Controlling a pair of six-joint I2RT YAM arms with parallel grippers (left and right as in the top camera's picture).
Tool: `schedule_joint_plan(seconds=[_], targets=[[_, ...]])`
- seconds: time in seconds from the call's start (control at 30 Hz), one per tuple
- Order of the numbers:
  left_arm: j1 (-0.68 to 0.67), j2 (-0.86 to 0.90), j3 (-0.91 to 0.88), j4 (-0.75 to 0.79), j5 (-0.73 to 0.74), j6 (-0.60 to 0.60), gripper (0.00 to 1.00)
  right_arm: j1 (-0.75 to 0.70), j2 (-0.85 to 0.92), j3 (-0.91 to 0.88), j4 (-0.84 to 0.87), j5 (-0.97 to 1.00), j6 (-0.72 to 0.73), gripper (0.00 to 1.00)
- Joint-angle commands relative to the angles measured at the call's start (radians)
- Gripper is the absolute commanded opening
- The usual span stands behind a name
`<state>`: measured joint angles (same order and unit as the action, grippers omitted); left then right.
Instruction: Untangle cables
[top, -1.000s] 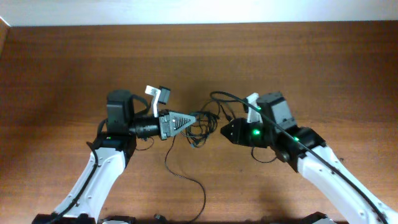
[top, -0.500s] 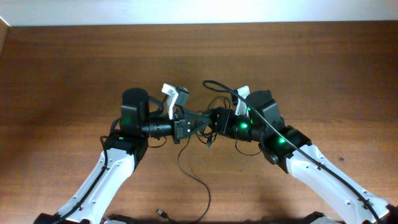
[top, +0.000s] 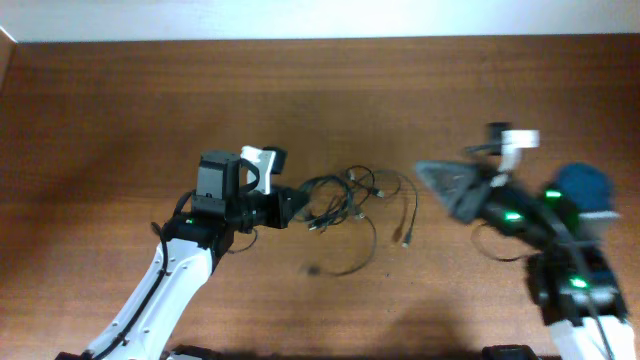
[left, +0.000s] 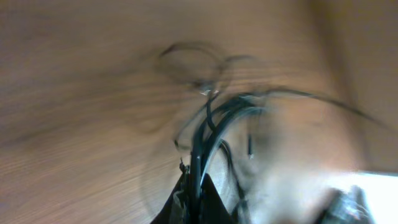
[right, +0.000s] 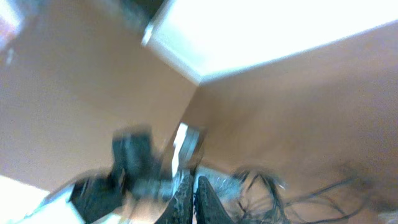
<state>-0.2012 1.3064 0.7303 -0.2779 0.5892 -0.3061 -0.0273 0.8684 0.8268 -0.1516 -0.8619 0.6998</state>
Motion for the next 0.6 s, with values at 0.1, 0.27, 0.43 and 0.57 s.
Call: schedule_joint_plan(seconds=[0.1, 0.27, 0.43, 0.57], targets=[[0.009, 0.002, -0.01, 0.05, -0.383, -0.165, 0.0, -0.206, 0.0, 0.012, -0.288, -0.013, -0.129, 0.39], [0.008, 0.002, -0.01, 0.213, -0.075, -0.141, 0.0, 0.143, 0.197, 0.009, -0.453, 0.144, -0.146, 0.52], [0.008, 0.002, -0.01, 0.21, 0.041, -0.141, 0.0, 0.444, 0.586, 0.01, 0.053, 0.137, -0.161, 0.59], [0.008, 0.002, -0.01, 0.208, 0.07, -0.141, 0.0, 0.454, 0.674, 0.01, 0.167, 0.091, -0.161, 0.45]])
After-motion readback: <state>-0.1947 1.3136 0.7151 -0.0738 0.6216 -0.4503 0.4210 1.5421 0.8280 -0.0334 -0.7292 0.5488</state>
